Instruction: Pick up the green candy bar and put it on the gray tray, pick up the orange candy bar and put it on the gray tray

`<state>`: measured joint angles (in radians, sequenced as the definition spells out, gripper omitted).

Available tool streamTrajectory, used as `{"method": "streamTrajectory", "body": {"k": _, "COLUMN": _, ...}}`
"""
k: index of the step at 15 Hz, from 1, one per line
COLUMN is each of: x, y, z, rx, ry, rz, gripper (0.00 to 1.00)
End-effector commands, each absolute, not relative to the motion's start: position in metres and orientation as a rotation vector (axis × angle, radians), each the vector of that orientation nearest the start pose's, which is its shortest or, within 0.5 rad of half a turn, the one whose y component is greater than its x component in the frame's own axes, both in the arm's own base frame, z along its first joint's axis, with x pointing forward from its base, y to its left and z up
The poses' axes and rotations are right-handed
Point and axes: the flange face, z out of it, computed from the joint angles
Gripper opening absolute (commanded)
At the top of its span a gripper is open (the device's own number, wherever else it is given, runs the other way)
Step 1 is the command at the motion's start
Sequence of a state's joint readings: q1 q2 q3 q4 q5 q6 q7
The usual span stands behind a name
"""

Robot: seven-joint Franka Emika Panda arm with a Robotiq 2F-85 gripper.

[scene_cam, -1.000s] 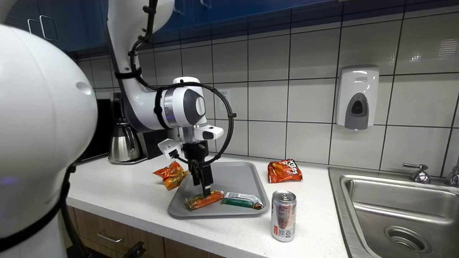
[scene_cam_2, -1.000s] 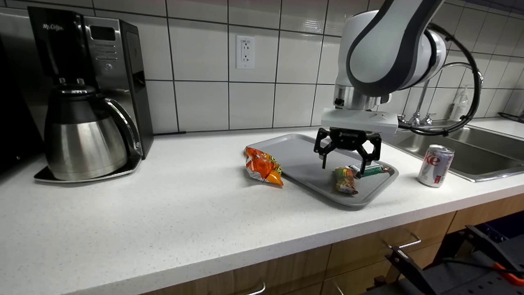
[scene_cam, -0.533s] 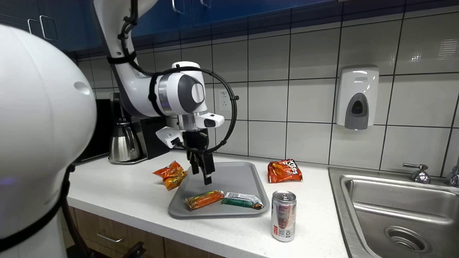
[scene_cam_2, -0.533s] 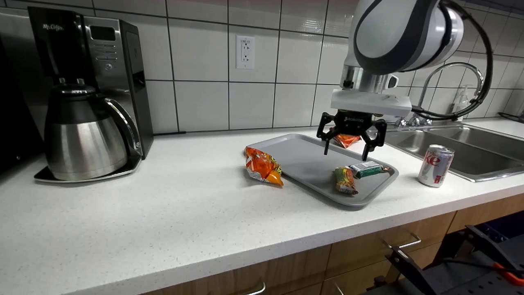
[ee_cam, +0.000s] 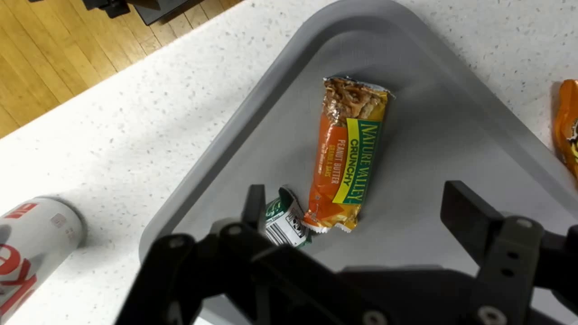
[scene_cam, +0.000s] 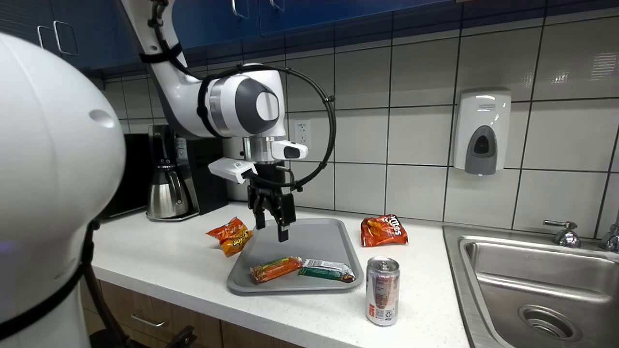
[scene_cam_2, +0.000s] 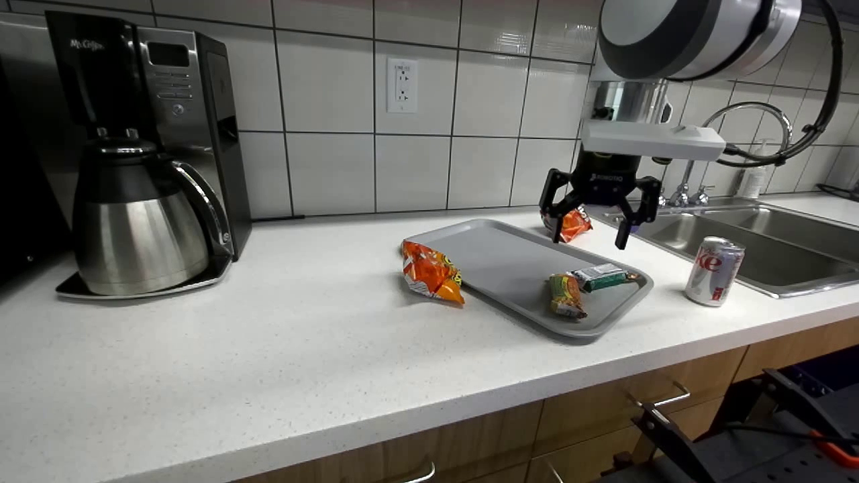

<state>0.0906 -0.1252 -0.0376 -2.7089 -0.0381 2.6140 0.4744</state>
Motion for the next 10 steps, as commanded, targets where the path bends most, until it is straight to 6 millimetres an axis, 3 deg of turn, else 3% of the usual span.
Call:
{"method": "streamTrajectory", "body": {"k": 1, "x": 0.394, "y": 0.011, "z": 0.292, "rx": -3.095, "ry": 0.514, "rz": -0.021, "gripper": 1.00}}
{"method": "streamTrajectory", "body": {"k": 4, "x": 0.392, "y": 0.005, "z": 0.299, "rx": -3.111, "ry": 0.479, "rz": -0.026, "gripper": 1.00}}
{"method": "streamTrajectory", "body": {"k": 6, "x": 0.401, "y": 0.008, "z": 0.291, "rx": -3.106, "ry": 0.514, "rz": -0.033, "gripper": 1.00}}
{"method": "streamTrajectory", "body": {"k": 10, "x": 0.398, "y": 0.006, "z": 0.292, "rx": -3.107, "ry": 0.509, "rz": -0.036, "gripper": 1.00}}
